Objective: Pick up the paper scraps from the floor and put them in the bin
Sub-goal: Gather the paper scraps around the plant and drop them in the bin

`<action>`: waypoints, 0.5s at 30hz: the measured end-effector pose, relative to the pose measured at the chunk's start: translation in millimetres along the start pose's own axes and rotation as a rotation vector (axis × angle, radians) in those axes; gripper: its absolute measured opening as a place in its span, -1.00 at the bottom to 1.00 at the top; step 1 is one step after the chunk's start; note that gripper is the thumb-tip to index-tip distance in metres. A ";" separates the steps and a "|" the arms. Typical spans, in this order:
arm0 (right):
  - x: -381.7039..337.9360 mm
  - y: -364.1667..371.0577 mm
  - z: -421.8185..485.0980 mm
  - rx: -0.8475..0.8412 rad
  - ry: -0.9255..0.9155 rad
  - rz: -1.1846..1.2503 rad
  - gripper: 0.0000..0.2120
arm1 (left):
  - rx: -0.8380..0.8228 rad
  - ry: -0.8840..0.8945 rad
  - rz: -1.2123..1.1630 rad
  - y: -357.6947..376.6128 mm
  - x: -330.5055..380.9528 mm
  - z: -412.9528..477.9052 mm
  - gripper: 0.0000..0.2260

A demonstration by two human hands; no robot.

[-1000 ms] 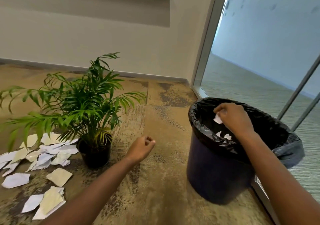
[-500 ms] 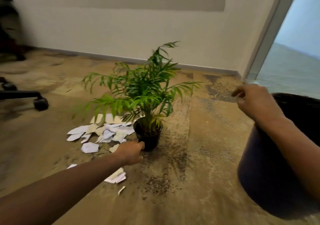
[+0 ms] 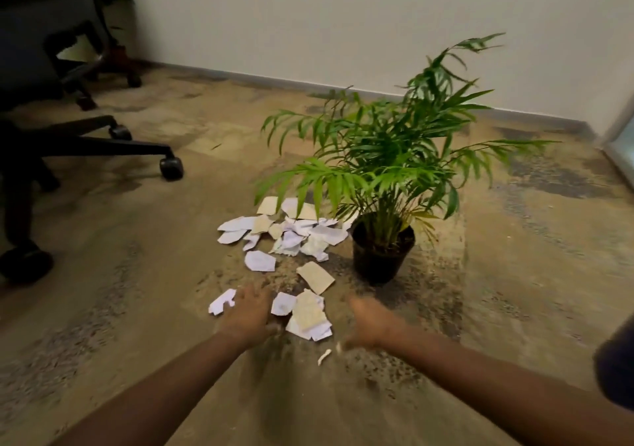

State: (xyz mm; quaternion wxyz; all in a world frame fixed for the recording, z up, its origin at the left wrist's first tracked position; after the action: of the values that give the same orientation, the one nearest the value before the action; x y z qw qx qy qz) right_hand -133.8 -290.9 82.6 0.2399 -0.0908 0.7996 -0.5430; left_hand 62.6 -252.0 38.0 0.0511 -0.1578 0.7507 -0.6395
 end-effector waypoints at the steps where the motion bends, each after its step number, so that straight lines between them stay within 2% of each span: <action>1: -3.0 19.6 4.2 -0.019 0.020 0.038 -0.26 | 0.014 -0.073 -0.026 6.8 -7.8 -1.0 -0.31; 3: -7.8 49.1 9.5 -0.038 0.121 0.215 0.04 | 0.046 -0.221 -0.063 16.0 -21.1 -2.8 -0.26; 4: -11.3 59.3 11.7 -0.045 0.159 0.289 0.13 | 0.064 -0.296 -0.095 19.8 -27.4 -2.6 -0.23; 7: -21.3 75.8 18.4 -0.038 0.228 0.333 0.22 | 0.100 -0.461 -0.243 30.7 -43.4 2.0 -0.16; 10: -26.6 78.9 30.2 0.077 0.217 0.338 0.17 | 0.161 -0.477 -0.240 36.1 -49.8 8.4 -0.21; 15: -26.1 73.1 59.2 0.227 0.180 0.346 -0.11 | 0.295 -0.295 -0.275 43.9 -39.3 25.1 -0.56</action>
State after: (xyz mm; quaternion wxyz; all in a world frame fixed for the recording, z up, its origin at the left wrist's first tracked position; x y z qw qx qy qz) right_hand -74.2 -300.4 5.8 0.2661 0.1242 0.7551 -0.5862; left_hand 99.2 -258.0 -14.2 0.0949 -0.3409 0.6050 -0.7133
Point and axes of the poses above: each hand's wrist, its own z-axis towards the middle knuckle, its own y-axis out of the palm, x = y × z, the point moved 2 cm from there along z, towards the middle knuckle, and after that the axes turned 11 degrees about x, right-handed, at the moved point
